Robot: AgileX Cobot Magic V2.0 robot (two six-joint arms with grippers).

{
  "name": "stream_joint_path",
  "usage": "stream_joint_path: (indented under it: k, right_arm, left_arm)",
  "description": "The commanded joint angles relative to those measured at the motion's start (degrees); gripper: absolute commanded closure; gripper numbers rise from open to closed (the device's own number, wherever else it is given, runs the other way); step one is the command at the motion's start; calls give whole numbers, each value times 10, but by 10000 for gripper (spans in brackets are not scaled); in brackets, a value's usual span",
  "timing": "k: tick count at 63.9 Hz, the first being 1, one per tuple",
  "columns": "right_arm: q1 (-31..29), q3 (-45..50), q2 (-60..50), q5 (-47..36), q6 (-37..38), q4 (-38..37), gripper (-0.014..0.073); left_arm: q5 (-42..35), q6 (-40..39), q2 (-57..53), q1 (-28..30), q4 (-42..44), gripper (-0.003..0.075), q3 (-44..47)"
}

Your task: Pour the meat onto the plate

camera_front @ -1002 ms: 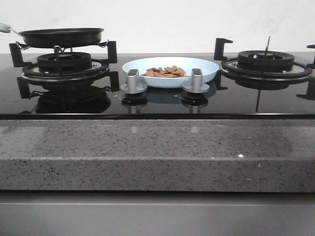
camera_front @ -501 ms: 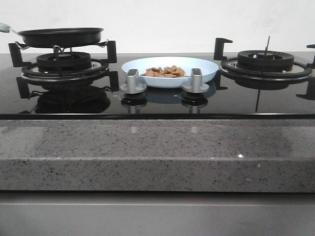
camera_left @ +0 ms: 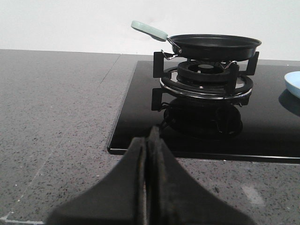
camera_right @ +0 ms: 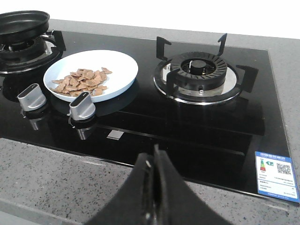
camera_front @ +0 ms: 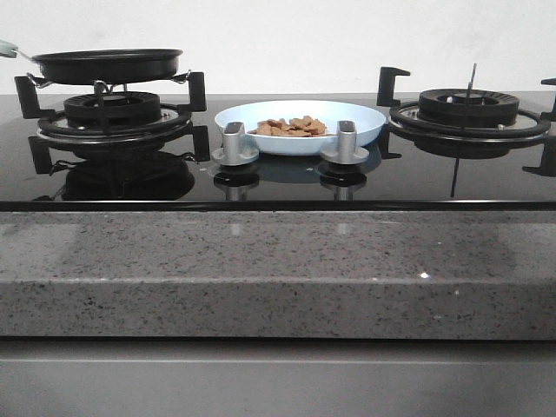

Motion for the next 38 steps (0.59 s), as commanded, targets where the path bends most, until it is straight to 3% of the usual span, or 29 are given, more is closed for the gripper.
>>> stream_joint_path:
  k: [1,20,29,38]
  right_arm:
    - [-2,-13,4,-47,-6,-7,654]
    - [-2,-1,3,-63,-6,-7,654]
    - [-22,81,-11,-191,-6,-7,654]
    - [-80,187,-59,-317,-6,2,654]
  left_arm:
    - [-52,-5,-9,0,-4,741,4]
    - [-52,-5,-9,0,-4,741,4]
    - [-52,-5,-9,0,-4,741,4]
    - [-52,-5,-9,0,-4,741,4]
